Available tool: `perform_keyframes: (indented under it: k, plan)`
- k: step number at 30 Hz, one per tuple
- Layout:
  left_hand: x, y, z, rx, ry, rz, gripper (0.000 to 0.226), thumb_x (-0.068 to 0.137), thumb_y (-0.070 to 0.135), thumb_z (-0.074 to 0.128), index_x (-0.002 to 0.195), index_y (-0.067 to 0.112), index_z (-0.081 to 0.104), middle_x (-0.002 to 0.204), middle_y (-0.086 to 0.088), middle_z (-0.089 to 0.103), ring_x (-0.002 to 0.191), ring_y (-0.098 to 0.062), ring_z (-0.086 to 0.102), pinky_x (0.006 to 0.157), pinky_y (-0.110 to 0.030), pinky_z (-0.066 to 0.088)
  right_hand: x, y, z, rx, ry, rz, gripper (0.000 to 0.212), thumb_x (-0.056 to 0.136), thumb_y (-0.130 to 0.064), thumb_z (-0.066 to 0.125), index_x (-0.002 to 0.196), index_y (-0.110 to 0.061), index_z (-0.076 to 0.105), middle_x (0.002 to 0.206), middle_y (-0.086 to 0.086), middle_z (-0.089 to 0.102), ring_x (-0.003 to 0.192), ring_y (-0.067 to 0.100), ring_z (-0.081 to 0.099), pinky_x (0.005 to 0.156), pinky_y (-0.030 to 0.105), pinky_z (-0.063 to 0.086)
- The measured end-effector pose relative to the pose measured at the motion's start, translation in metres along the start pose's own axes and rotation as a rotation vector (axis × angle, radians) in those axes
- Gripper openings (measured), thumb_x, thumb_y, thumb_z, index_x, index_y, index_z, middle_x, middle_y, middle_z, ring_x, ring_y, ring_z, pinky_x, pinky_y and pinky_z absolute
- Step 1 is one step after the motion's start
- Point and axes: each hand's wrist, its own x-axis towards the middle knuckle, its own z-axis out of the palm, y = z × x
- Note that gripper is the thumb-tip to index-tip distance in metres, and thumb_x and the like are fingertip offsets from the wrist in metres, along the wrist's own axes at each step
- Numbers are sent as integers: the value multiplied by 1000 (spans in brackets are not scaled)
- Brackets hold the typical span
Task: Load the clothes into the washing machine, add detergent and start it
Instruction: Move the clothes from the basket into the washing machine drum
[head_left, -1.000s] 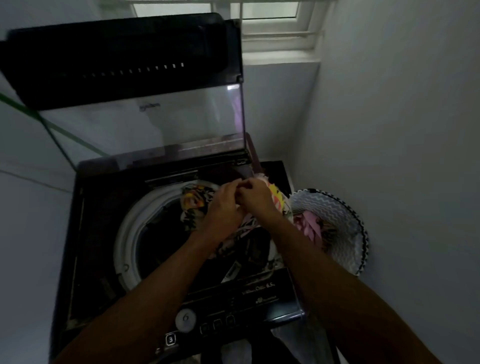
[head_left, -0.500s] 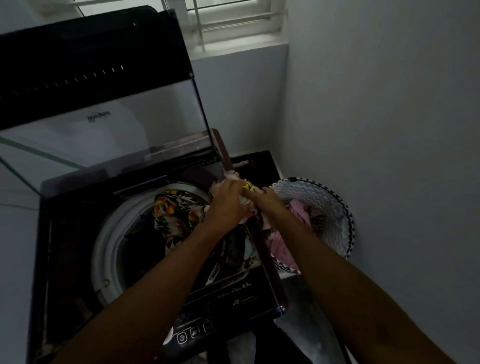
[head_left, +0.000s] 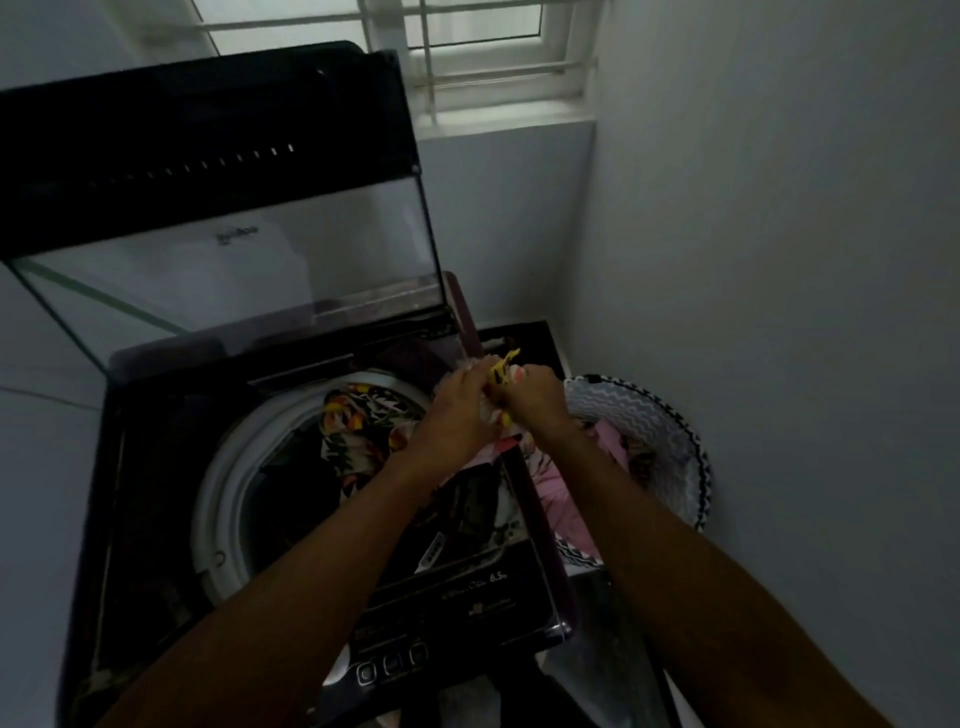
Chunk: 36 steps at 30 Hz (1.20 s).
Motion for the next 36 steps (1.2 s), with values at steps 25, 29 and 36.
perform_keyframes:
  k: [25, 29, 36]
  plan:
    - [-114, -70, -154, -75, 280, -185, 13, 77, 27, 74, 87, 19, 70, 85, 7, 71, 80, 1, 64, 77, -21, 48, -107, -97, 153, 18, 218, -646, 32, 72, -46, 56, 57, -22, 42, 52, -5, 47, 50, 17, 47, 52, 33, 34]
    - [-129, -96, -159, -47, 216, -271, 36, 80, 38, 65, 104, 12, 74, 107, -6, 73, 101, -21, 66, 92, -33, 50, -111, -92, 185, 16, 143, -678, 31, 71, -37, 66, 59, -14, 49, 55, 0, 54, 51, 17, 48, 51, 36, 41]
    - [-148, -130, -145, 23, 35, -381, 12, 74, 24, 65, 84, 19, 71, 80, 2, 70, 75, -12, 64, 65, -28, 49, -90, -61, 220, -405, -263, -352, 30, 80, -37, 62, 87, -9, 53, 71, 0, 52, 68, 21, 52, 54, 30, 33]
